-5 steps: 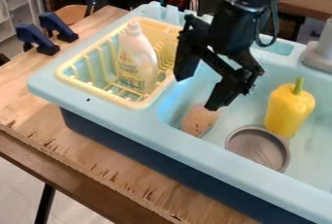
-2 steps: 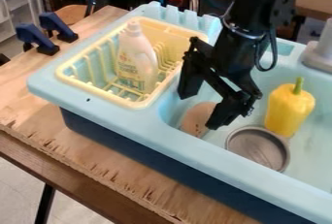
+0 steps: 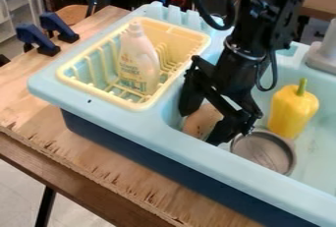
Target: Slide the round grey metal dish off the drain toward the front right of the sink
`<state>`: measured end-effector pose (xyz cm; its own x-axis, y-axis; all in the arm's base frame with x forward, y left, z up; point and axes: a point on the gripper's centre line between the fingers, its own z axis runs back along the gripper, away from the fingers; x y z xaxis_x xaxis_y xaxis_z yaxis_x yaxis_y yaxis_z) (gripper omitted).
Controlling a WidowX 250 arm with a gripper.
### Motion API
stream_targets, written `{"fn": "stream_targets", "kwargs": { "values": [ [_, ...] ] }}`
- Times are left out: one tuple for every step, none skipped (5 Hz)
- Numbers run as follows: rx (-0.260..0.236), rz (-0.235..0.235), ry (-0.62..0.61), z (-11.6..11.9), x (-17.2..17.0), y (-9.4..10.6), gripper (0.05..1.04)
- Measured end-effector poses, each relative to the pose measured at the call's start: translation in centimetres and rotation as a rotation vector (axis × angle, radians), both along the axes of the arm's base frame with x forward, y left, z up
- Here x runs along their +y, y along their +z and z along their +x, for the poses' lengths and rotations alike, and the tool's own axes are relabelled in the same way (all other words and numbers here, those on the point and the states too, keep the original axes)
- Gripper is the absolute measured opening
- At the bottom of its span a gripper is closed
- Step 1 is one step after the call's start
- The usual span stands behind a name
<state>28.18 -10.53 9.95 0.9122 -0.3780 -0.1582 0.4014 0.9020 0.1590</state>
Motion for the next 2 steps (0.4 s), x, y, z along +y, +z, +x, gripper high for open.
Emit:
{"fn": "stream_targets", "kwargs": {
  "values": [
    [-0.018, -0.030, 0.019, 0.0, -0.7, -0.2, 1.011],
    [-0.024, -0.059, 0.007, -0.1, -1.7, -0.3, 1.011]
  ]
}}
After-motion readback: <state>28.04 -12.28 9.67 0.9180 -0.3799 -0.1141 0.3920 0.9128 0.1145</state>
